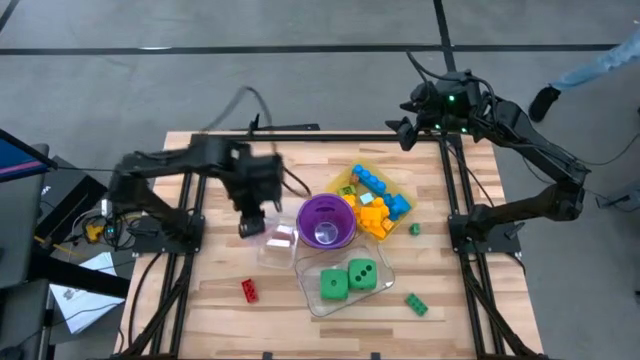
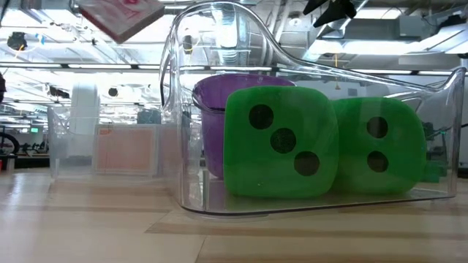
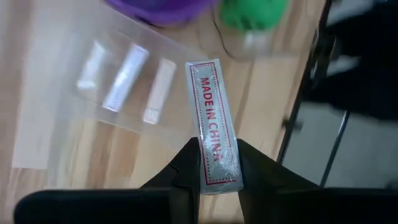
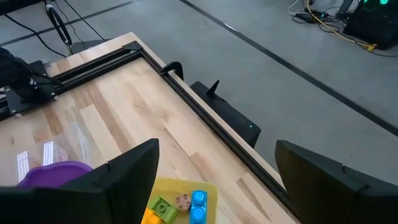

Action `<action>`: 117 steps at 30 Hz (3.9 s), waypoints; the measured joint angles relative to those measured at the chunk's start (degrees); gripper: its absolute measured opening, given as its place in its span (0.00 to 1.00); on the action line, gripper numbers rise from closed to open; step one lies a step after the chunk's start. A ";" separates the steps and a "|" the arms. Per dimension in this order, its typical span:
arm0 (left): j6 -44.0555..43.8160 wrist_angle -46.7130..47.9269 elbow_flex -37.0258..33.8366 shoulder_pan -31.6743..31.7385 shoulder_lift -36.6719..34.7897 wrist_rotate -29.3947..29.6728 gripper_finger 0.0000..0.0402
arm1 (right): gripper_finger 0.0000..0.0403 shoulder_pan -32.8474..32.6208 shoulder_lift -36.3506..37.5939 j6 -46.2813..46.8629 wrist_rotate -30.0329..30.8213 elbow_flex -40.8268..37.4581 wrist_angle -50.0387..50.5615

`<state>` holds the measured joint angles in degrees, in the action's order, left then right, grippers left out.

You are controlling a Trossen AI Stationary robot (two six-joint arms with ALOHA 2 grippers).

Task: Pick & Place Toys
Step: Put the red deck of cards into the white bin, then put the red game piece into the yellow bin

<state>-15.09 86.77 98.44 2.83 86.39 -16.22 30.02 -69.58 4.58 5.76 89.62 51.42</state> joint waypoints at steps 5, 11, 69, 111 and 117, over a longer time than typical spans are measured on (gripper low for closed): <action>5.87 2.95 4.28 -3.15 8.10 -1.39 0.16 | 0.77 0.01 0.00 -0.02 -0.89 0.00 0.35; 10.36 3.16 5.72 -4.28 15.05 -2.00 0.16 | 0.77 -0.03 0.00 -0.01 -2.61 0.00 1.11; 22.19 -4.89 -4.53 -13.77 25.73 12.17 0.16 | 0.77 -0.33 0.42 -3.10 -7.26 0.00 1.97; 17.63 -8.37 -8.23 -13.66 15.19 16.04 0.41 | 0.77 -0.35 0.39 -2.60 -7.24 0.00 1.68; 13.26 -10.62 -8.23 -11.48 6.25 24.78 0.41 | 0.77 -0.33 0.39 -1.96 -7.22 0.00 1.68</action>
<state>-1.83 76.15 90.21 -8.65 92.63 8.56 29.69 -69.19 2.61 -1.46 89.62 53.10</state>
